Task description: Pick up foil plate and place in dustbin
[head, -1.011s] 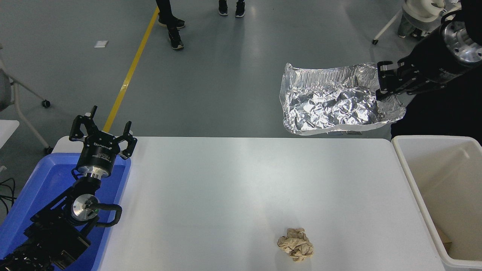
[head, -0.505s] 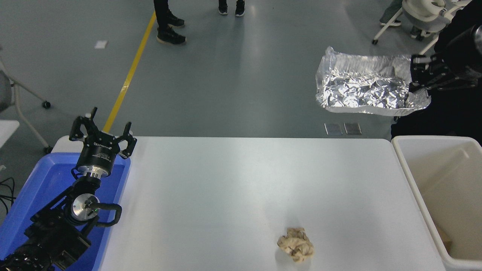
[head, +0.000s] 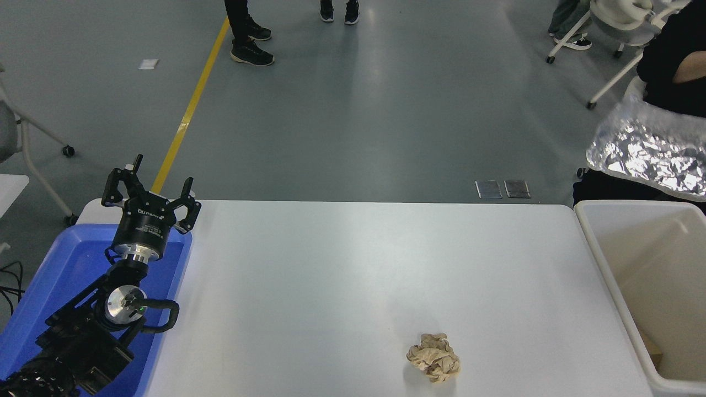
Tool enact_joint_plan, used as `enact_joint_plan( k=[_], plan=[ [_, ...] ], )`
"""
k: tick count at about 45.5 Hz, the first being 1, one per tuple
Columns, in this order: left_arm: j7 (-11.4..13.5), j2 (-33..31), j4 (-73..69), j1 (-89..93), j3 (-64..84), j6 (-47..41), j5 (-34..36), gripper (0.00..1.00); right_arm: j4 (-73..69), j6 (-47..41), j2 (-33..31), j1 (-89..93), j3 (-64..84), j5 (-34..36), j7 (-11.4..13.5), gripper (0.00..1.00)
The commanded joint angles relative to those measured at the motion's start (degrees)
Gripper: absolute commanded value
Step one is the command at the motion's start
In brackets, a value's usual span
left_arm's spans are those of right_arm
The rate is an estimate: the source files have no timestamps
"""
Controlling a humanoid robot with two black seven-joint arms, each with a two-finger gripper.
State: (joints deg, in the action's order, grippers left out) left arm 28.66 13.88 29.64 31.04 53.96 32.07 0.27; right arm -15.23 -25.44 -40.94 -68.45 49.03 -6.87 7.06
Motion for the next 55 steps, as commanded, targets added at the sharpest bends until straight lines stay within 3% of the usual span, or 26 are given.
enact_joint_plan(
  k=[1,13,42,43,48,51,52,55],
  plan=[
    [0.0,0.0,0.0,0.1,0.0,0.0,0.0,0.98,5.7,9.6,0.8,15.4,-1.3,7.7,0.3,0.00],
    [0.0,0.0,0.0,0.1,0.0,0.0,0.0,0.98,6.4,23.1,5.7,25.7,-6.8,12.6,0.2,0.00],
    [0.1,0.0,0.0,0.1,0.1,0.0,0.0,0.98,6.4,26.3,9.9,32.6,-13.0,12.7,0.2,0.00],
    [0.1,0.0,0.1,0.1,0.0,0.0,0.0,0.98,6.4,26.4,10.0,32.6,-13.0,12.7,0.2,0.08],
    [0.0,0.0,0.1,0.1,0.0,0.0,0.0,0.98,6.4,27.7,10.3,32.6,-12.7,12.7,0.1,0.70],
    [0.1,0.0,0.0,0.1,0.1,0.0,0.0,0.98,6.4,28.7,10.9,32.4,-12.7,12.7,0.1,0.95],
    [0.0,0.0,0.0,0.1,0.0,0.0,0.0,0.98,6.3,28.9,11.0,32.2,-12.7,12.7,0.1,1.00],
    [0.0,0.0,0.0,0.1,0.0,0.0,0.0,0.98,6.1,28.9,11.1,31.9,-12.7,12.7,0.1,1.00]
  ],
)
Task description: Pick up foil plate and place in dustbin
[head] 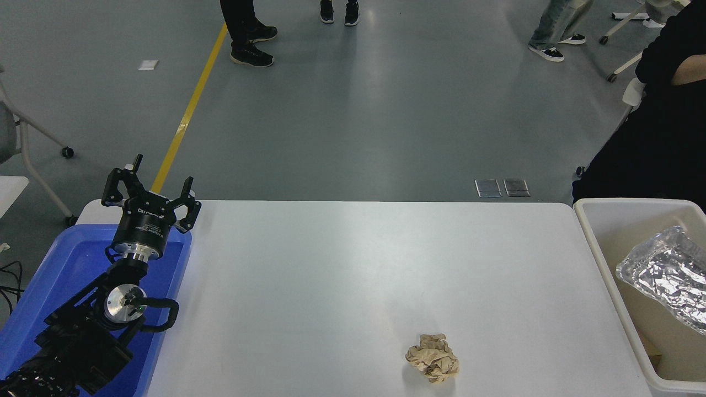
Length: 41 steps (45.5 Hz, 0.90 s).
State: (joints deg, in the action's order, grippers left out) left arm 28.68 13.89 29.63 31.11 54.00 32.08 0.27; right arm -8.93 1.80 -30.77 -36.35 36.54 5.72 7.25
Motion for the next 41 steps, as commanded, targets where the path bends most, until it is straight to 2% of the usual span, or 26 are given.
enact_joint_plan(
  k=[1,10,20,28,41],
  plan=[
    [0.0,0.0,0.0,0.0,0.0,0.0,0.0,0.98,-0.4,1.6,1.1,-0.3,-0.2,0.1,0.0,1.00],
    [0.0,-0.1,0.1,0.0,0.1,0.0,0.0,0.98,-1.4,0.8,2.3,-6.6,0.2,0.1,0.0,1.00],
    [0.0,0.0,0.1,0.0,0.1,0.0,0.0,0.98,-2.2,0.7,2.3,-22.9,1.5,-0.7,-0.5,1.00],
    [0.0,0.0,0.0,0.0,0.0,0.0,0.0,0.98,-11.7,-0.8,3.9,-36.2,3.6,-1.0,-0.5,1.00],
    [-0.1,-0.1,0.1,0.1,0.0,0.0,0.0,0.98,-21.9,-4.6,12.7,-49.7,15.2,-1.0,-0.3,1.00]
  ],
)
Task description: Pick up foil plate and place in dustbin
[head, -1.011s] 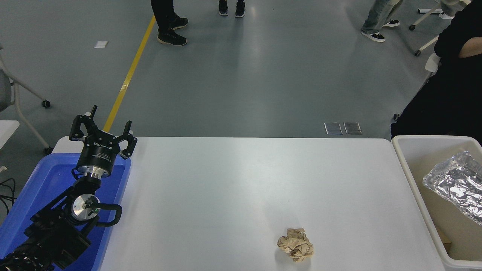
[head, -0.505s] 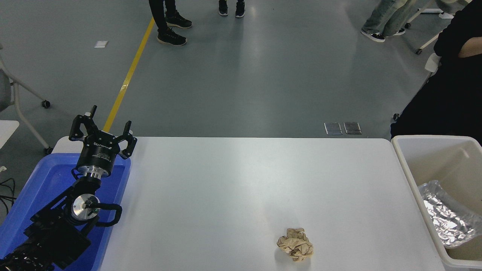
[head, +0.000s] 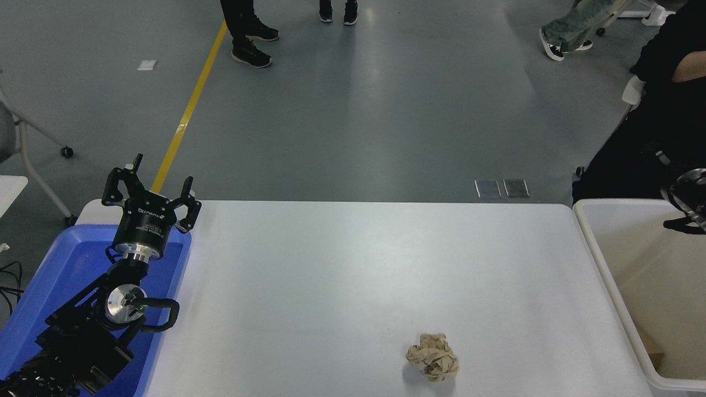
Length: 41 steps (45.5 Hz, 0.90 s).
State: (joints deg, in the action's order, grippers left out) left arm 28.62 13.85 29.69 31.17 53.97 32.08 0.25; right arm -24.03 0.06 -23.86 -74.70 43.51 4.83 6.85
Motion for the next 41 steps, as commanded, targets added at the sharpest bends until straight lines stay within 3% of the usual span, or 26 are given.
enact_joint_plan(
  k=[1,26,41],
  plan=[
    [-0.1,0.0,0.0,0.0,0.0,0.0,0.0,0.98,-7.2,-3.6,6.4,-12.4,9.7,0.0,0.2,1.00],
    [0.0,0.0,-0.1,-0.1,0.0,0.0,0.0,0.98,-46.0,-35.5,6.9,-47.0,26.4,0.1,0.4,1.00],
    [0.0,0.0,-0.1,-0.1,0.0,0.0,0.0,0.98,-54.9,-45.1,8.2,-56.4,25.5,0.1,0.4,1.00]
  ],
)
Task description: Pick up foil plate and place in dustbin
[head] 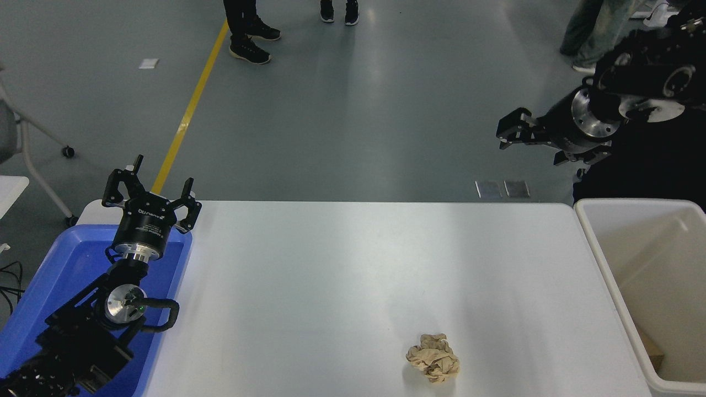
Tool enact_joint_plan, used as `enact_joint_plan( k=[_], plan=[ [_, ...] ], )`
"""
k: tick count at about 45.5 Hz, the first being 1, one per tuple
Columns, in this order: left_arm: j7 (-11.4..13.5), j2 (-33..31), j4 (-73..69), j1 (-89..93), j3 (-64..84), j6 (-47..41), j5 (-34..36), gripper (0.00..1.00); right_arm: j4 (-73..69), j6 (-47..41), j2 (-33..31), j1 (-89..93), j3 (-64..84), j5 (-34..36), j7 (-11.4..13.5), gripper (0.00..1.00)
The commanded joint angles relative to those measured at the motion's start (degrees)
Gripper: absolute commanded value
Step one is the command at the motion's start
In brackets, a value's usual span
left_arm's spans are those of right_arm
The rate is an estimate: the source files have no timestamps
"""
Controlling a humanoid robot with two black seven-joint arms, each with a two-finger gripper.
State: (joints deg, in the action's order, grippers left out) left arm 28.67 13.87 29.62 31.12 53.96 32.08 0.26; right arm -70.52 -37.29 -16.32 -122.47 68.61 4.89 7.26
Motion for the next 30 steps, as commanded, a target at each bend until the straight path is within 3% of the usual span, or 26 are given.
enact_joint_plan(
  k=[1,30],
  plan=[
    [0.0,0.0,0.0,0.0,0.0,-0.1,0.0,0.98,-9.2,-7.7,0.7,-9.4,0.4,0.0,0.0,1.00],
    [0.0,-0.1,0.0,0.0,0.0,0.0,0.0,0.98,-12.7,-7.7,0.4,-15.0,-2.1,0.1,0.0,1.00]
  ],
)
